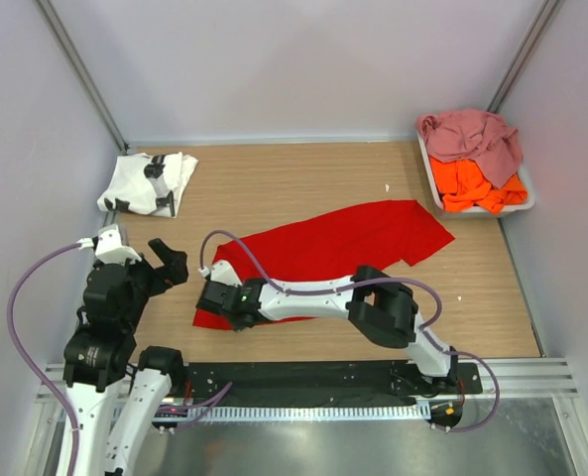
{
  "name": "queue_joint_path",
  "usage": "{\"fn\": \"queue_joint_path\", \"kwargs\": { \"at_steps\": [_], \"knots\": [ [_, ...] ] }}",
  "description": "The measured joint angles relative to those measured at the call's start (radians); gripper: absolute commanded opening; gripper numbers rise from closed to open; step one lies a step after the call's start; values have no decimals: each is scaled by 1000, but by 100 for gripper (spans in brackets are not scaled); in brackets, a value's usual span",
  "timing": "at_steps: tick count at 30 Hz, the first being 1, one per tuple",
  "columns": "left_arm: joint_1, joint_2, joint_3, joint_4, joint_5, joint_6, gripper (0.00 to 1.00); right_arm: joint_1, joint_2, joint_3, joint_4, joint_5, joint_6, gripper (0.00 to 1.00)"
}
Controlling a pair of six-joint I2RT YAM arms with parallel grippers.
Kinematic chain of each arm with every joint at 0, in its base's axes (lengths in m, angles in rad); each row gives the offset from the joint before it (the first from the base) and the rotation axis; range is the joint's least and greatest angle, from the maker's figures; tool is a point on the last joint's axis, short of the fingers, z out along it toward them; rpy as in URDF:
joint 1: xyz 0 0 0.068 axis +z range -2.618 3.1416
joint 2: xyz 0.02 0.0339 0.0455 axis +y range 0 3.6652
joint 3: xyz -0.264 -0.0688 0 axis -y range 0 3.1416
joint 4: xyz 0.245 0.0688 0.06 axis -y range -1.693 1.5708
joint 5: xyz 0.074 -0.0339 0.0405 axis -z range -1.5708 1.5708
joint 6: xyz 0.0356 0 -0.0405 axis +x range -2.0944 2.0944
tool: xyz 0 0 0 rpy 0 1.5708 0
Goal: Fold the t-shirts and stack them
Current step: Flatten the tshirt out
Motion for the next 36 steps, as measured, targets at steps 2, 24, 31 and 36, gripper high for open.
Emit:
{"fn": "queue_joint_path", "kwargs": {
  "at_steps": [2, 24, 31, 36],
  "knots": [
    [0, 5, 0, 0, 0, 0, 100, -10, -45, -71, 29, 11, 6, 1],
    [0, 111, 0, -1, 9, -23, 96, -296, -694, -886, 140, 64, 125, 71],
    [-44, 275, 11, -32, 23, -80, 100, -261, -870, -851, 87, 40, 120, 80],
    [-113, 370, 11, -64, 16, -141, 100, -153, -931, -851, 125, -37, 186, 80]
  ]
}}
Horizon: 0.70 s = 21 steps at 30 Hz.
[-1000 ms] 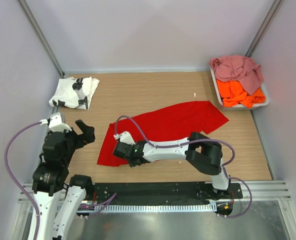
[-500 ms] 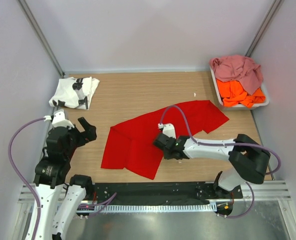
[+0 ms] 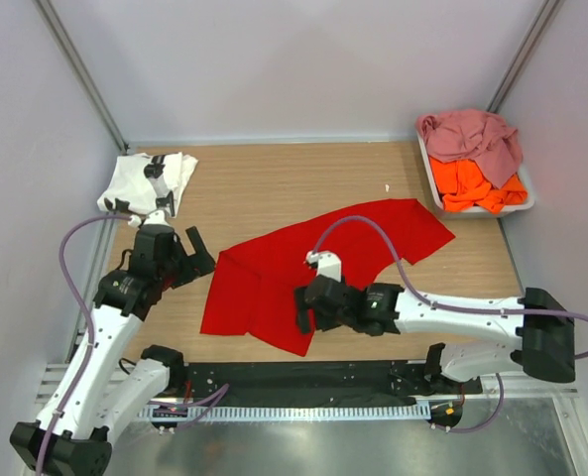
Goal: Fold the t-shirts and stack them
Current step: Flatten the tshirt out
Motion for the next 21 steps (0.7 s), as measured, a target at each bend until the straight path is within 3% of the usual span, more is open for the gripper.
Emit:
{"fn": "queue_joint_path", "kwargs": {
  "at_steps": [4, 8, 15, 21],
  "knots": [
    [-45, 28, -19, -2, 3, -88, 100, 115, 114, -3, 45, -42, 74, 80],
    [-159, 45, -79, 2, -32, -177, 100, 190, 243, -5, 51, -54, 133, 79],
    [-241, 54, -166, 9, -64, -261, 100, 217, 297, -6, 61, -61, 187, 75],
    [-254, 23, -187, 26, -112, -294, 100, 217, 325, 8, 87, -51, 195, 56]
  ]
}}
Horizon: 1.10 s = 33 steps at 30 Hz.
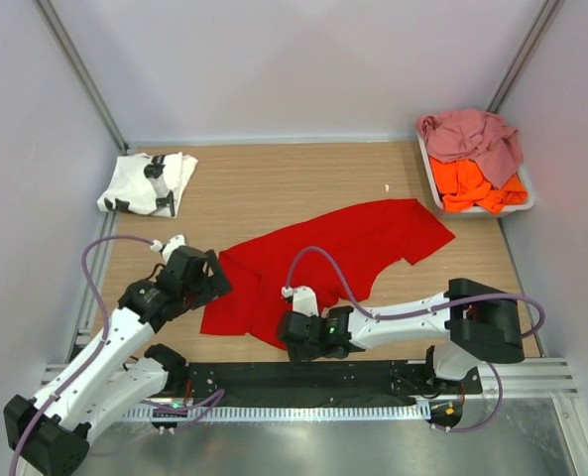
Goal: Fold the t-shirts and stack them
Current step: Flatten the tshirt out
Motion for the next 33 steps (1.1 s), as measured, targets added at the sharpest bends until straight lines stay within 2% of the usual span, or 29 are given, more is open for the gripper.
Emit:
{"fn": "queue_joint_path", "kwargs": {
  "at_steps": [8, 12, 15, 21, 25, 26, 27, 29, 33],
  "knots": [
    [-2, -45, -25, 12, -39, -28, 99, 0, 32, 8, 58, 1, 8, 28],
    [-2, -46, -32, 16, -40, -29, 100, 0, 42, 8, 70, 6, 14, 7],
    [-4, -52, -32, 18, -46, -30, 99, 0, 53, 11, 82, 13, 22, 1],
    [-10, -73, -33, 18, -55, -32, 100, 0, 78, 26, 117, 21, 26, 3],
    [-11, -87, -35, 18, -61, -32, 100, 6, 74, 32, 100, 33, 31, 26],
    [-11, -89, -36, 18, -63, -33, 100, 13, 72, 42, 73, 44, 30, 31],
    [-11, -90, -37, 19, -64, -33, 100, 21, 72, 57, 26, 61, 29, 41],
    [-11, -92, -41, 20, -65, -33, 100, 40, 73, 84, -70, 90, 27, 51],
    [-11, -92, -61, 32, -65, -33, 100, 65, 75, 142, -195, 128, 21, 55]
  ]
}}
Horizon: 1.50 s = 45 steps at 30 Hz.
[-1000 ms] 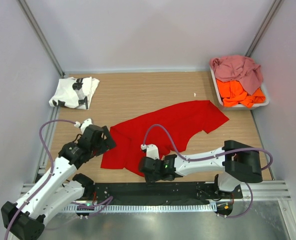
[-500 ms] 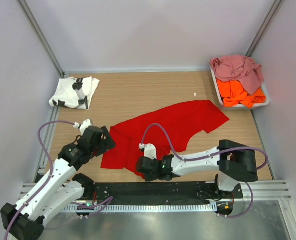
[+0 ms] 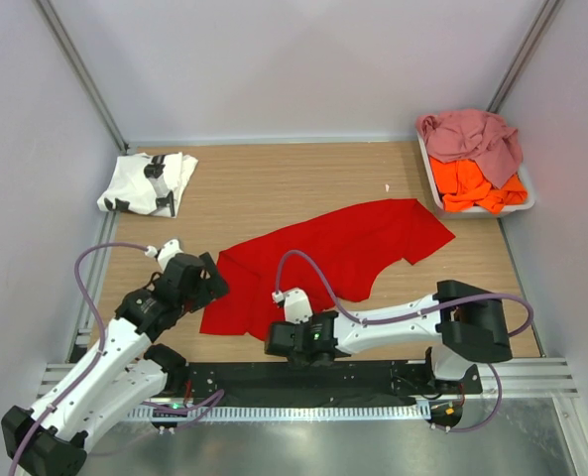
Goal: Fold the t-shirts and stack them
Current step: Flatten the tshirt out
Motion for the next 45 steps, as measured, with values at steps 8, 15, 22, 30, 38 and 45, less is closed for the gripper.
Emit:
{"fn": "queue_joint_path", "kwargs": {
  "at_steps": [8, 15, 22, 30, 38, 45],
  "knots": [
    [0, -37, -18, 17, 0, 1, 100, 4, 113, 128, -71, 28, -24, 70],
    [-9, -60, -20, 29, 0, 1, 100, -5, 222, 229, -90, 42, -60, 70],
    [-22, -69, -22, 30, 0, 1, 100, -28, 228, 225, -51, 26, -73, 53],
    [-23, -65, -22, 31, -1, 1, 100, -35, 173, 130, 61, 18, -76, 9],
    [-24, -24, -24, 37, 4, 0, 100, -103, 72, 17, 85, 30, -84, 1],
    [-42, -12, -84, 56, 35, -28, 93, -371, -164, 0, -47, 100, -215, 1]
  ]
}}
